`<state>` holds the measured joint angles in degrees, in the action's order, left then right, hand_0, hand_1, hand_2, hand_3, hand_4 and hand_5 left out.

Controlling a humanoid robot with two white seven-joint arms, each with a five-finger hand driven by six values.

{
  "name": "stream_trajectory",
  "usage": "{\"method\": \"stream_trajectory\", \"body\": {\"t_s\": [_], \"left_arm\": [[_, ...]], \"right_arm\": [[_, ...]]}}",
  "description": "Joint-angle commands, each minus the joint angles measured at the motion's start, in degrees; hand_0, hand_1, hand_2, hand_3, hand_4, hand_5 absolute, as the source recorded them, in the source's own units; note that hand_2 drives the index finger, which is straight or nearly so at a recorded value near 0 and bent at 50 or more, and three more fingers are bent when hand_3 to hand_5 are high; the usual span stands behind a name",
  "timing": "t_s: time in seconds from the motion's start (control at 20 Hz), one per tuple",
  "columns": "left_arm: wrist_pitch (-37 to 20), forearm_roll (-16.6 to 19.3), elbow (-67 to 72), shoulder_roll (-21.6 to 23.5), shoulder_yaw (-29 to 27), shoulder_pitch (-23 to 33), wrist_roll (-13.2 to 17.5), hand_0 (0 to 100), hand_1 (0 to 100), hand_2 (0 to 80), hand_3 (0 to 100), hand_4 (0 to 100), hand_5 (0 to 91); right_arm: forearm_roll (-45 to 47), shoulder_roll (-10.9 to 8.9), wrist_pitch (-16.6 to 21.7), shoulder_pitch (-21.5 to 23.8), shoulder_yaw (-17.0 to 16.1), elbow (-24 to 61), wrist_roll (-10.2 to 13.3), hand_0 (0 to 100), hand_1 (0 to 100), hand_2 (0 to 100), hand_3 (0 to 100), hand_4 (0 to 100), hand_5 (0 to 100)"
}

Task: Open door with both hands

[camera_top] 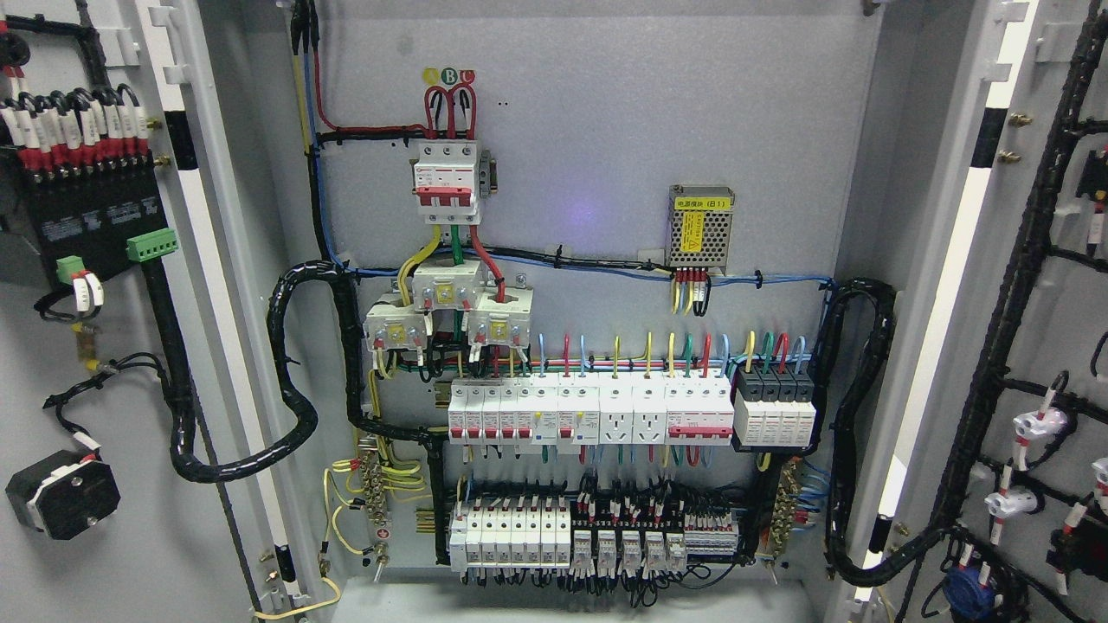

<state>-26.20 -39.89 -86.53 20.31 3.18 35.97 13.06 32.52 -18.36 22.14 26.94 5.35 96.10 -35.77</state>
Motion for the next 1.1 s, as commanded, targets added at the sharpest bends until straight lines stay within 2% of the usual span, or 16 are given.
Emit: {"method": "stream_trajectory", "body": {"t_s": [0.0,0.1,0.4,0.7,0.9,0.95,1.05], "left_arm": [[-0.4,0.1,24.8,-2.3,6.9,-3.0,0.1,0,0,0.0,0,0,0.0],[-0.4,0.1,28.6,-2.5,7.5,-4.1,0.2,0,0,0.0,0,0,0.0],[-0.4,0.2,40.3,-4.5,9.5,-7.5,2.9,0,0,0.0,0,0,0.0],[-0.3,0.3,55.2,-6.1,10.1,-13.9,3.1,0,0,0.0,0,0,0.0],[-0.1,4.9,65.6,-8.1,9.9,-18.4,3.1,0,0,0.0,0,0,0.0],[0.0,6.0,67.7,-8.5,9.9,-19.1,3.1,0,0,0.0,0,0,0.0],[0.2,8.5,73.1,-9.7,9.8,-21.1,3.1,0,0,0.0,0,0,0.0]], "right_arm": [[-2.3,8.6,0.3,-2.8,4.6,-27.6,-0.3,0,0,0,0,0,0],[-2.3,9.31,0.3,-3.9,4.3,-34.3,-0.3,0,0,0,0,0,0],[-2.4,9.4,0.3,-8.0,4.6,-53.8,-0.2,0,0,0,0,0,0],[-2.4,10.72,0.3,-11.6,4.8,-68.5,-0.1,0,0,0,0,0,0],[-3.1,12.3,0.4,-12.4,4.6,-75.7,0.2,0,0,0,0,0,0],[-3.7,12.39,0.3,-12.4,4.7,-76.7,0.8,0,0,0,0,0,0],[-6.4,12.47,0.2,-12.5,4.8,-79.3,3.9,0,0,0,0,0,0]]}}
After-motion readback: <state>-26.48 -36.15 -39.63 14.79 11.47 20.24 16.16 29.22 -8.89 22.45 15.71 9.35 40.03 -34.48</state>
